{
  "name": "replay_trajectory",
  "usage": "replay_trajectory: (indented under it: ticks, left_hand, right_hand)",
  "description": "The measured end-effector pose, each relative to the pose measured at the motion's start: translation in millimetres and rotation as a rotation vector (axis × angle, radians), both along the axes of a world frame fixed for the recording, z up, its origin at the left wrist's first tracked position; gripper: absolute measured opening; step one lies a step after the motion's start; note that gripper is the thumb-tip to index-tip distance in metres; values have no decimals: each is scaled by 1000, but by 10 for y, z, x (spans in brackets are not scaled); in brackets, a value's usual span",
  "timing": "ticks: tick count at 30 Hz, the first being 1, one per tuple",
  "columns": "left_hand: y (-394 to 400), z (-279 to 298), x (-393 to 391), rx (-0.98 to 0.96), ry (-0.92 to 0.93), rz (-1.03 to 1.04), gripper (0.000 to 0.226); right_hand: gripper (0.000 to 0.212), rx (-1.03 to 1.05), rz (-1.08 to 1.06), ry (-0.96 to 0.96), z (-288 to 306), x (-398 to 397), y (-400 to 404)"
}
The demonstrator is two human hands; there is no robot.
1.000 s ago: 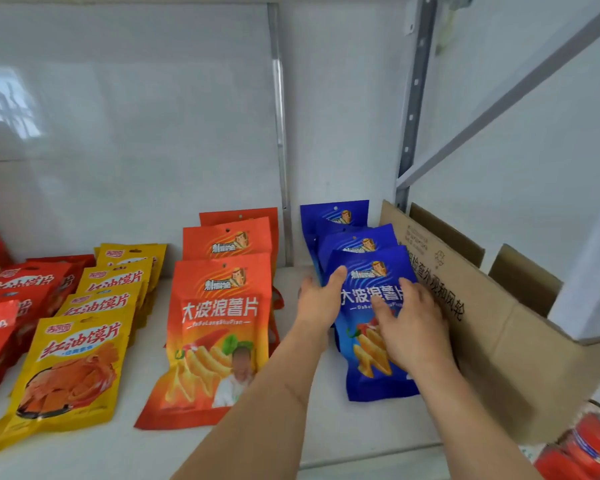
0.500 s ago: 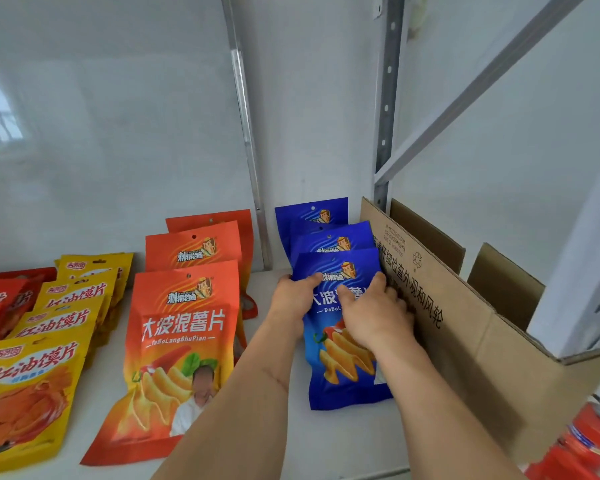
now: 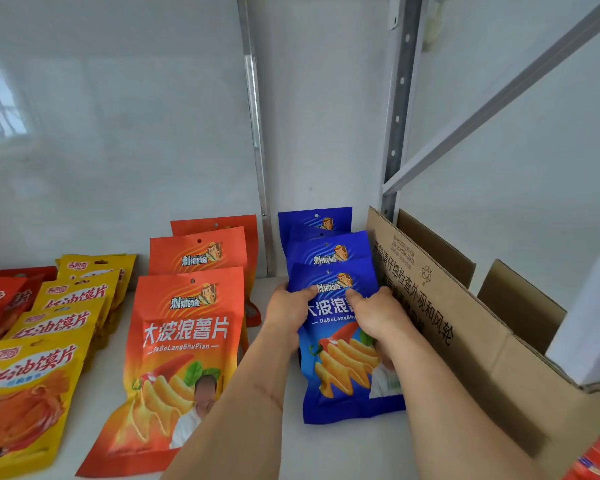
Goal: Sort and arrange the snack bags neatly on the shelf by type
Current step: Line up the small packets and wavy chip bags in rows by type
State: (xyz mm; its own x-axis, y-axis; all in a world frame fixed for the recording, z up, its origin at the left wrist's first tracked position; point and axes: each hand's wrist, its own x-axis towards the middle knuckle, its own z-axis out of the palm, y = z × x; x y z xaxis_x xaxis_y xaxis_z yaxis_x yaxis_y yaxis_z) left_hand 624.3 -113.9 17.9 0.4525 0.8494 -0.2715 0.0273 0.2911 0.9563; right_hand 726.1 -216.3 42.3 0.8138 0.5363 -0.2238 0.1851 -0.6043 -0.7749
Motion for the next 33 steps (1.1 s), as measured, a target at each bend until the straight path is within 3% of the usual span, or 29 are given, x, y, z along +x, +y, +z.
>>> replay_trajectory:
  ticks: [6,13,18,26,33]
  left_hand:
    - [92,-31,-133,84,31,98,45]
    - [75,-44,-180,193,44,100,49]
    - [-18,-84,-171,333,129,85,55]
    - [-118,-85,-158,430,207,126,52]
    - [-188,207,-180,536,504,136,60]
  right_hand:
    - [62,145,89,82,-87,-42,66]
    - [61,194,171,6,-163,-24,-147]
    - [69,223,144,-181,-294,-89,-217]
    - [71,191,136,-281,-370,-77,-184]
    - [91,37,57,-533,-219,-161,-236]
